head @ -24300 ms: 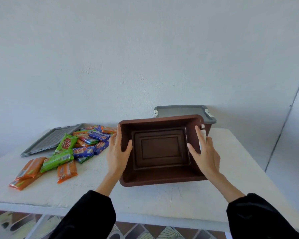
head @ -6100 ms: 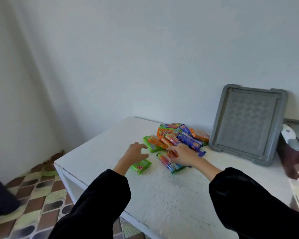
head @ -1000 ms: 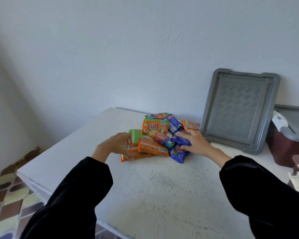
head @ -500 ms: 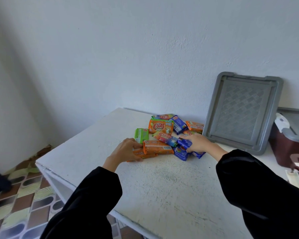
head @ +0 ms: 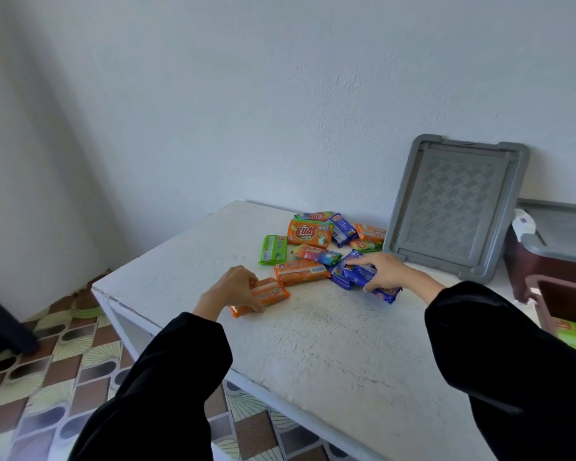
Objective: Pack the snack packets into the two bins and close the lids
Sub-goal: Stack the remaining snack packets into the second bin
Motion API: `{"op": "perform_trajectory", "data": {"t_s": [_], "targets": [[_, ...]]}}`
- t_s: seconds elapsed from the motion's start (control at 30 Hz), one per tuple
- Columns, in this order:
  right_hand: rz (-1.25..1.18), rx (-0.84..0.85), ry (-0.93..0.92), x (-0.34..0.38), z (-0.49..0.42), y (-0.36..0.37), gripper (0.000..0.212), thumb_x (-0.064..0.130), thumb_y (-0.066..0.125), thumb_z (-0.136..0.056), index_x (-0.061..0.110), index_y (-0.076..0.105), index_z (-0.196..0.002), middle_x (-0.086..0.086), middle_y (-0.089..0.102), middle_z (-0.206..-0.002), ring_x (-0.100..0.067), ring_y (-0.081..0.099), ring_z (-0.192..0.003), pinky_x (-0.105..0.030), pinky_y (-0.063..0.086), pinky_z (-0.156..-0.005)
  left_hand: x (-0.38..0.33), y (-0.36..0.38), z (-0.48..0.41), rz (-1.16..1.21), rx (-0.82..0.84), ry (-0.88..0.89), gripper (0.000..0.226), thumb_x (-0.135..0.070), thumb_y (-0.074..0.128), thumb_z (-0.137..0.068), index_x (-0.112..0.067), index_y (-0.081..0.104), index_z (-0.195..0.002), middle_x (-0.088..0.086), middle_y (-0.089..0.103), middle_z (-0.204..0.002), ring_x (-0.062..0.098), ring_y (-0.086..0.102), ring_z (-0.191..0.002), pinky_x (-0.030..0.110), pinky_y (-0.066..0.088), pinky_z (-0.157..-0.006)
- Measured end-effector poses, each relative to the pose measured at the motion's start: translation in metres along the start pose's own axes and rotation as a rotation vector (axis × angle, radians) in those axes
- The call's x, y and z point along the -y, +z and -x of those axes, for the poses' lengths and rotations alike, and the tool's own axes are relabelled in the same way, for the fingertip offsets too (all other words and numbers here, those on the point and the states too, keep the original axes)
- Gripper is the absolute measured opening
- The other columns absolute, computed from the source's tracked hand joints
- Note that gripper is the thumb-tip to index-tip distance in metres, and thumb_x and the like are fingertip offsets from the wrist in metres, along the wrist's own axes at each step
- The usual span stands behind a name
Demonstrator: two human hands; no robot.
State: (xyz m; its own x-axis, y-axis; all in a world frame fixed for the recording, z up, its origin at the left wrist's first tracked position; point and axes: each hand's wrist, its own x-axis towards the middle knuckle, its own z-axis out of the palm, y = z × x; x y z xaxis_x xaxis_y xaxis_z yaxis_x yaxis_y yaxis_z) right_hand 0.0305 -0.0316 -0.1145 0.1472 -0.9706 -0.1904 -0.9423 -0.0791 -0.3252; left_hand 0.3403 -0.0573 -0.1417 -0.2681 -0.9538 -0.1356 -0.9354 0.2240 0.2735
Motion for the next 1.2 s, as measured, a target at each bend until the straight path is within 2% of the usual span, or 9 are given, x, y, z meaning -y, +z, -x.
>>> {"op": "perform_trajectory", "data": {"t_s": [0.1, 0.2, 0.43, 0.57, 0.77, 0.9, 1.0, 1.13, 1.2], "targets": [[-0.013, 0.01, -0.015, -0.002, 0.012, -0.009, 0.072, 0.014, 0.07, -0.076, 0.038, 0.04, -0.137, -0.01, 0.051, -0.135, -0.033, 0.055, -0.112, -0.035, 0.047, -0.084, -0.002, -0.002, 0.011, 0.0, 0.024, -0.034, 0.067, -0.04, 0.08, -0.064, -0.014, 0.057, -0.122, 0.005, 0.052, -0.115, 0.02, 0.044, -0.11, 0.023, 0.036, -0.084], [-0.013, 0.007, -0.022, -0.006, 0.024, -0.024, 0.072, 0.014, 0.071, -0.077, 0.037, 0.04, -0.138, -0.011, 0.053, -0.129, -0.028, 0.057, -0.099, -0.023, 0.04, -0.065, -0.011, -0.007, 0.024, 0.052, -0.015, 0.008, 0.067, -0.034, 0.083, -0.062, -0.014, 0.057, -0.12, 0.003, 0.047, -0.107, 0.02, 0.046, -0.107, 0.027, 0.039, -0.09], [-0.017, -0.038, -0.002, -0.024, 0.072, -0.078, 0.071, 0.014, 0.072, -0.077, 0.04, 0.04, -0.136, -0.006, 0.044, -0.141, -0.027, 0.049, -0.116, -0.028, 0.04, -0.082, -0.098, -0.046, 0.038, 0.136, -0.124, 0.275, 0.066, -0.028, 0.085, -0.061, -0.012, 0.057, -0.119, 0.006, 0.059, -0.118, 0.018, 0.054, -0.103, 0.028, 0.044, -0.09], [-0.106, -0.076, 0.018, -0.047, 0.121, -0.11, 0.073, 0.012, 0.073, -0.077, 0.041, 0.04, -0.135, -0.008, 0.054, -0.132, -0.027, 0.057, -0.108, -0.038, 0.051, -0.089, -0.166, -0.058, 0.041, 0.153, -0.144, 0.463, 0.071, -0.029, 0.084, -0.063, -0.024, 0.054, -0.126, 0.002, 0.06, -0.11, 0.013, 0.051, -0.095, 0.025, 0.04, -0.083], [-0.091, -0.138, 0.091, -0.097, 0.209, -0.137, 0.07, 0.012, 0.073, -0.077, 0.042, 0.042, -0.133, -0.002, 0.056, -0.114, -0.011, 0.057, -0.084, -0.018, 0.045, -0.062, -0.267, -0.052, 0.045, 0.09, -0.114, 0.696, 0.07, -0.032, 0.082, -0.065, -0.028, 0.052, -0.129, 0.003, 0.061, -0.11, 0.014, 0.054, -0.097, 0.027, 0.043, -0.086], [-0.041, -0.121, 0.17, -0.136, 0.264, -0.139, 0.074, 0.011, 0.071, -0.079, 0.038, 0.036, -0.138, -0.004, 0.055, -0.118, 0.001, 0.052, -0.075, -0.009, 0.046, -0.054, -0.334, -0.036, 0.055, 0.085, -0.063, 0.855, 0.069, -0.032, 0.08, -0.068, -0.026, 0.05, -0.13, 0.002, 0.059, -0.114, 0.01, 0.05, -0.096, 0.023, 0.037, -0.082], [-0.028, -0.096, 0.223, -0.161, 0.293, -0.132, 0.078, 0.013, 0.073, -0.076, 0.036, 0.035, -0.14, -0.007, 0.053, -0.127, -0.008, 0.058, -0.079, -0.015, 0.048, -0.064, -0.376, -0.022, 0.063, 0.065, -0.018, 0.945, 0.069, -0.032, 0.078, -0.07, -0.026, 0.049, -0.132, 0.004, 0.059, -0.113, 0.015, 0.051, -0.101, 0.024, 0.033, -0.085], [-0.094, -0.115, 0.297, -0.188, 0.318, -0.115, 0.08, 0.007, 0.076, -0.071, 0.03, 0.039, -0.138, -0.006, 0.049, -0.133, -0.024, 0.052, -0.117, -0.033, 0.047, -0.09, -0.418, 0.005, 0.069, -0.007, 0.046, 1.0, 0.068, -0.031, 0.078, -0.071, -0.027, 0.049, -0.133, 0.008, 0.057, -0.114, 0.02, 0.05, -0.103, 0.025, 0.035, -0.084], [-0.082, -0.132, 0.312, -0.2, 0.321, -0.106, 0.08, 0.007, 0.078, -0.069, 0.03, 0.042, -0.136, -0.004, 0.049, -0.134, -0.024, 0.047, -0.123, -0.037, 0.045, -0.098, -0.431, 0.02, 0.068, -0.036, 0.059, 1.004, 0.068, -0.031, 0.078, -0.07, -0.026, 0.05, -0.132, 0.01, 0.058, -0.113, 0.02, 0.05, -0.102, 0.026, 0.037, -0.084]]}}
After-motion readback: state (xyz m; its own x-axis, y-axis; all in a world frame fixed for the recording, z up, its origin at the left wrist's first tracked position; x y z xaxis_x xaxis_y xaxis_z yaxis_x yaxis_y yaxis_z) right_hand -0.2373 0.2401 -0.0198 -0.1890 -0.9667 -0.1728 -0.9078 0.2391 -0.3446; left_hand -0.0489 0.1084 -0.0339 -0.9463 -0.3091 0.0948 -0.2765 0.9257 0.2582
